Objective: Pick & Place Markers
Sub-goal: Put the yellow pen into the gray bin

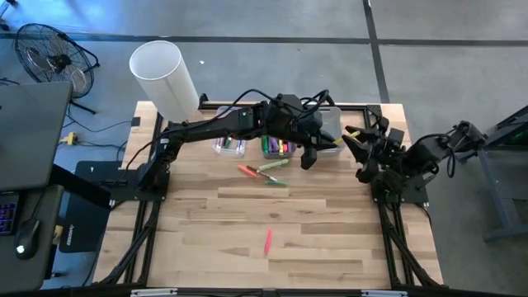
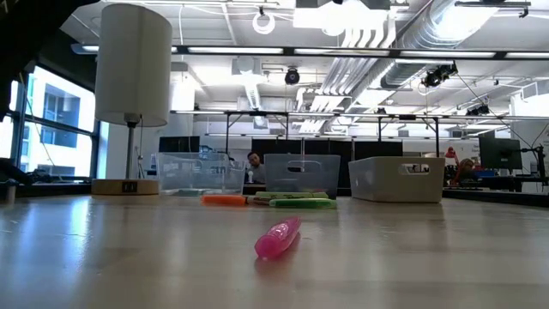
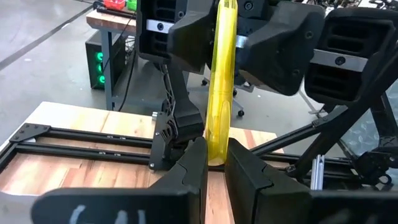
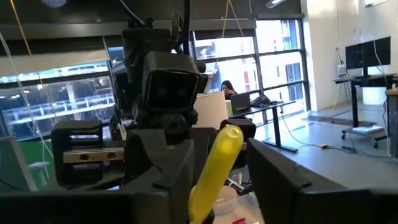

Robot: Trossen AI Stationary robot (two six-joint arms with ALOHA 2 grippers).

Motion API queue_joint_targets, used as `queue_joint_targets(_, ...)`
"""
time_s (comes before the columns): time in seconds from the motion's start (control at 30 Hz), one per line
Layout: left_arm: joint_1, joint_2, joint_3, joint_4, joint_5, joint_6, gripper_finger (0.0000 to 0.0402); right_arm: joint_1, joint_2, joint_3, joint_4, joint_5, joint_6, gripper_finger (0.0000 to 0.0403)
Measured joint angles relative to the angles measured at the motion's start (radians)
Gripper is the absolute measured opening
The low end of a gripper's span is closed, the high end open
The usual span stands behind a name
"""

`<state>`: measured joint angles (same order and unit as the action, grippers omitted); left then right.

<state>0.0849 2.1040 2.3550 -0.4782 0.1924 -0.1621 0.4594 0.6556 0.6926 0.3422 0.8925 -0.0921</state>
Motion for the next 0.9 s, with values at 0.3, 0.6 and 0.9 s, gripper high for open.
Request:
queue_joint_targets(0.3,0.000,0.001,0.000,0.001,0.039,0.002,0.0045,-0.016,-0.001,0.000,-0.011,-0.072,-0.026,0.0030)
queue_joint_targets(0.6,0.000,0.011,0.000,0.005,-0.007,-0.054,0.0139,-0.017,-0.001,0.000,-0.038,-0.013,-0.016,0.0053)
queue_joint_targets(0.9,0.026,-0.020,-0.003,-0.144,-0.025,0.035,0.0200,-0.017,0.000,0.000,-0.107,0.074,0.030,0.0032)
